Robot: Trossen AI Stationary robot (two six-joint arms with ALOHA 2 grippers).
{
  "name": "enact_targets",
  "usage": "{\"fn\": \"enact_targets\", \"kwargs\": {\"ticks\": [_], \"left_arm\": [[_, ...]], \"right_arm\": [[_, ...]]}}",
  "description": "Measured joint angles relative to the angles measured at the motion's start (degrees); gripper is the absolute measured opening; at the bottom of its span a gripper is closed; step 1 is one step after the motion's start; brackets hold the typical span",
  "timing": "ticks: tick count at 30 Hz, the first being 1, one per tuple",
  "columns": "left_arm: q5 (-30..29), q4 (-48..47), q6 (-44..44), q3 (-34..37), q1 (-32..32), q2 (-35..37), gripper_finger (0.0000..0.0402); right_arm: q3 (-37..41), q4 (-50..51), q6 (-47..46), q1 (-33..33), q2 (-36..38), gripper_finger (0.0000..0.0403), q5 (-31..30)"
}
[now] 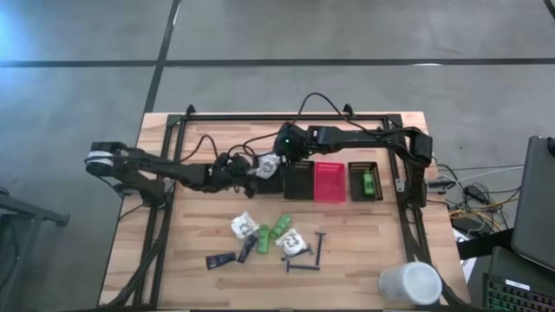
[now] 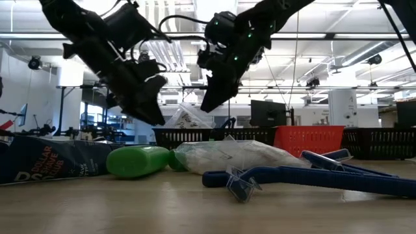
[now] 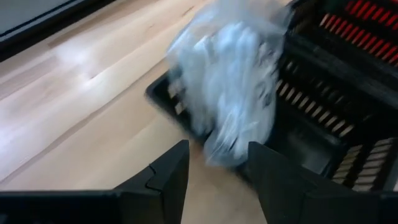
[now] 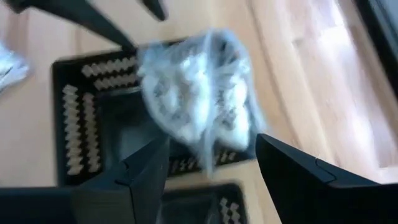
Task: Pick & Place Travel size toiletries
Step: Put the white cotton pack into the left black bin
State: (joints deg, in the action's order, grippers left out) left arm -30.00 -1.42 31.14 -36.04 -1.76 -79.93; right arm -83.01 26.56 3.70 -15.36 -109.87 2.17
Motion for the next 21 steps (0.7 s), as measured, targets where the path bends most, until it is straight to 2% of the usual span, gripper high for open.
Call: {"fn": "enact_targets", "kwargs": {"ticks": [11,21], "left_arm": [[-2.10,-3.53,1.76,4.64,0.20,12.63,0.0169],[-3.13,-3.79,1.94,9.14,0.17,21.65,0.0169]], "right_arm": [[0.00,-1.81,-0.10,-0.95,-1.75,0.0191,2.21],[-0.02,-3.45,-0.30,-1.35,-4.15,0.0126,2.21]]}}
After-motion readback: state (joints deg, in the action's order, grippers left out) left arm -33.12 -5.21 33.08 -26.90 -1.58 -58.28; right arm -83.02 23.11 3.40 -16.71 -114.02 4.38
